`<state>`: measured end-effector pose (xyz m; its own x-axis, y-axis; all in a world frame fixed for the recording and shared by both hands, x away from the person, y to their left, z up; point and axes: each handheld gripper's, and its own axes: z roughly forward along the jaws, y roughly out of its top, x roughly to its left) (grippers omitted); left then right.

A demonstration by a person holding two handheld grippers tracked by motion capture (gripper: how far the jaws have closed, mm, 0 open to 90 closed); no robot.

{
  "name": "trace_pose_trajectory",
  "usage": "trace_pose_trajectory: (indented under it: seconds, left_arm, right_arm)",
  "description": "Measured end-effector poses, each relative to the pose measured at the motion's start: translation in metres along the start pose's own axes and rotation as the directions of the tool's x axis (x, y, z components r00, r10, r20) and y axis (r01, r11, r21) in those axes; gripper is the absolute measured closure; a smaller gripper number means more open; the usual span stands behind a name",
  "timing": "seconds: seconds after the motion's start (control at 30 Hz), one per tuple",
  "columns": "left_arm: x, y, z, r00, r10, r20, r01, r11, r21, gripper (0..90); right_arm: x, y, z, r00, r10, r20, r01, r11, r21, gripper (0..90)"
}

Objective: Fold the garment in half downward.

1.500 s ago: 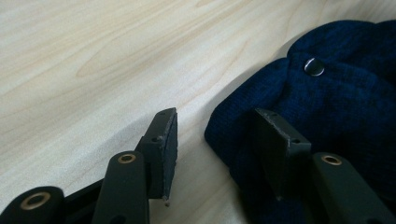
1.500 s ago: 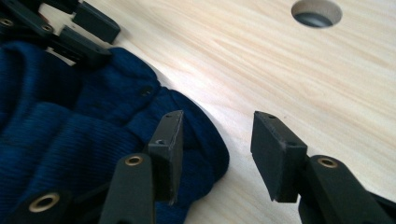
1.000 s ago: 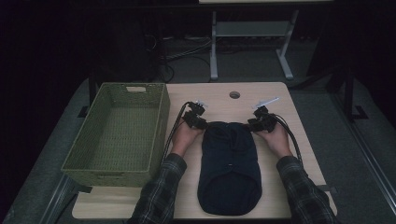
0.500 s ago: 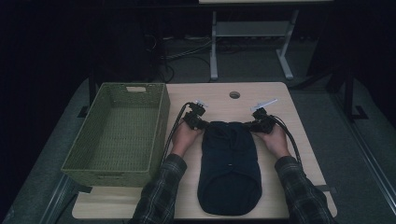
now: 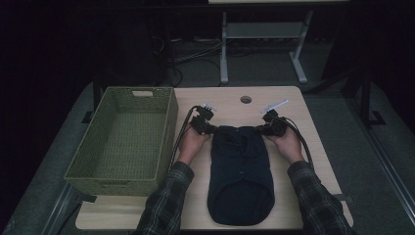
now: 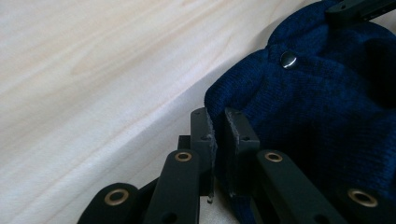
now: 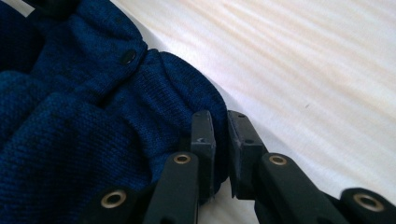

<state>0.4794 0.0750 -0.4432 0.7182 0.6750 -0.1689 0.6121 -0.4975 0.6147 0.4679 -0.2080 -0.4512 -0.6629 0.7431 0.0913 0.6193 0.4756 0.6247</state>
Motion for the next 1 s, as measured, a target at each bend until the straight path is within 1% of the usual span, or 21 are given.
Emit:
trace_pose_trajectory:
  seconds: [0.03, 0.13, 0.17, 0.2, 0.23, 0.27, 0.37, 0.4, 0.43, 0.53, 0.57, 0.6, 0.63, 0.67, 0.73, 0.8, 0.83, 0.87, 0.9, 0.97, 1.0]
  left_arm:
    - [0.0, 0.001, -0.004, 1.0, 0.002, -0.005, -0.002, 1.0, -0.009, 83.2]
    - [0.0, 0.003, -0.008, 0.9999, 0.004, -0.011, -0.004, 0.9998, -0.022, 83.2]
    - [-0.001, 0.005, -0.011, 0.9998, 0.005, -0.021, -0.005, 0.9996, -0.03, 83.2]
    - [-0.001, 0.006, -0.013, 0.9996, 0.01, -0.025, -0.011, 0.9993, -0.037, 83.2]
    - [-0.002, 0.009, -0.018, 0.9991, 0.018, -0.038, -0.02, 0.9986, -0.049, 83.2]
    - [-0.002, 0.009, -0.018, 0.9991, 0.018, -0.038, -0.02, 0.9986, -0.049, 83.2]
    - [-0.006, 0.015, -0.026, 0.9976, 0.032, -0.061, -0.036, 0.9969, -0.07, 83.2]
    - [-0.006, 0.015, -0.026, 0.9976, 0.032, -0.061, -0.036, 0.9969, -0.07, 83.2]
    - [-0.008, 0.019, -0.029, 0.9964, 0.042, -0.073, -0.048, 0.9957, -0.079, 83.1]
    - [-0.01, 0.023, -0.033, 0.9955, 0.049, -0.081, -0.057, 0.9939, -0.094, 83.2]
    - [-0.012, 0.027, -0.037, 0.9944, 0.055, -0.089, -0.065, 0.9919, -0.109, 83.1]
    - [-0.012, 0.027, -0.037, 0.9944, 0.055, -0.089, -0.065, 0.9919, -0.109, 83.1]
    - [-0.015, 0.032, -0.041, 0.9928, 0.062, -0.102, -0.074, 0.9898, -0.122, 83.1]
    - [-0.015, 0.032, -0.041, 0.9928, 0.062, -0.102, -0.074, 0.9898, -0.122, 83.1]
    - [-0.018, 0.036, -0.046, 0.9907, 0.072, -0.115, -0.087, 0.9878, -0.129, 83.1]
    - [-0.02, 0.041, -0.052, 0.9886, 0.081, -0.127, -0.1, 0.9839, -0.149, 83.0]
    - [-0.023, 0.044, -0.059, 0.9875, 0.083, -0.134, -0.106, 0.9791, -0.174, 82.9]
    - [-0.023, 0.044, -0.059, 0.9875, 0.083, -0.134, -0.106, 0.9791, -0.174, 82.9]
    - [-0.025, 0.046, -0.064, 0.9868, 0.087, -0.137, -0.113, 0.9754, -0.189, 82.9]
    - [-0.028, 0.048, -0.069, 0.984, 0.101, -0.147, -0.129, 0.971, -0.201, 82.8]
    - [-0.03, 0.048, -0.071, 0.9827, 0.106, -0.152, -0.137, 0.9685, -0.208, 82.8]
  right_arm:
    - [0.0, 0.004, -0.003, 1.0, -0.005, 0.008, 0.005, 1.0, -0.007, 81.7]
    - [0.001, 0.007, -0.007, 0.9999, -0.006, 0.014, 0.007, 1.0, -0.024, 81.7]
    - [0.001, 0.01, -0.011, 0.9998, -0.008, 0.016, 0.008, 0.999, -0.032, 81.8]
    - [0.001, 0.01, -0.011, 0.9998, -0.008, 0.016, 0.008, 0.999, -0.032, 81.8]
    - [0.002, 0.014, -0.015, 0.9997, -0.015, 0.021, 0.016, 0.999, -0.043, 81.7]
    - [0.002, 0.016, -0.017, 0.9996, -0.016, 0.022, 0.017, 0.999, -0.048, 81.7]
    - [0.003, 0.02, -0.023, 0.9993, -0.022, 0.029, 0.024, 0.998, -0.062, 81.7]
    - [0.003, 0.02, -0.023, 0.9993, -0.022, 0.029, 0.024, 0.998, -0.062, 81.7]
    - [0.003, 0.022, -0.027, 0.999, -0.028, 0.035, 0.03, 0.997, -0.072, 81.7]
    - [0.003, 0.023, -0.031, 0.9986, -0.033, 0.04, 0.037, 0.996, -0.082, 81.7]
    - [0.003, 0.024, -0.036, 0.9986, -0.033, 0.041, 0.037, 0.995, -0.095, 81.7]
    - [0.003, 0.025, -0.039, 0.9985, -0.034, 0.041, 0.038, 0.994, -0.099, 81.7]
    - [0.003, 0.027, -0.042, 0.9983, -0.036, 0.046, 0.04, 0.993, -0.107, 81.7]
    - [0.003, 0.027, -0.042, 0.9983, -0.036, 0.046, 0.04, 0.993, -0.107, 81.7]
    - [0.003, 0.03, -0.048, 0.9978, -0.041, 0.052, 0.047, 0.992, -0.116, 81.7]
    - [0.005, 0.036, -0.058, 0.9965, -0.053, 0.065, 0.062, 0.989, -0.133, 81.7]
    - [0.006, 0.037, -0.061, 0.9959, -0.058, 0.07, 0.067, 0.987, -0.146, 81.7]
    - [0.006, 0.037, -0.061, 0.9959, -0.058, 0.07, 0.067, 0.987, -0.146, 81.7]
    - [0.006, 0.038, -0.065, 0.9958, -0.06, 0.07, 0.07, 0.986, -0.152, 81.7]
    - [0.01, 0.041, -0.076, 0.9943, -0.066, 0.084, 0.08, 0.981, -0.179, 81.6]
    - [0.01, 0.041, -0.076, 0.9943, -0.066, 0.084, 0.08, 0.981, -0.179, 81.6]
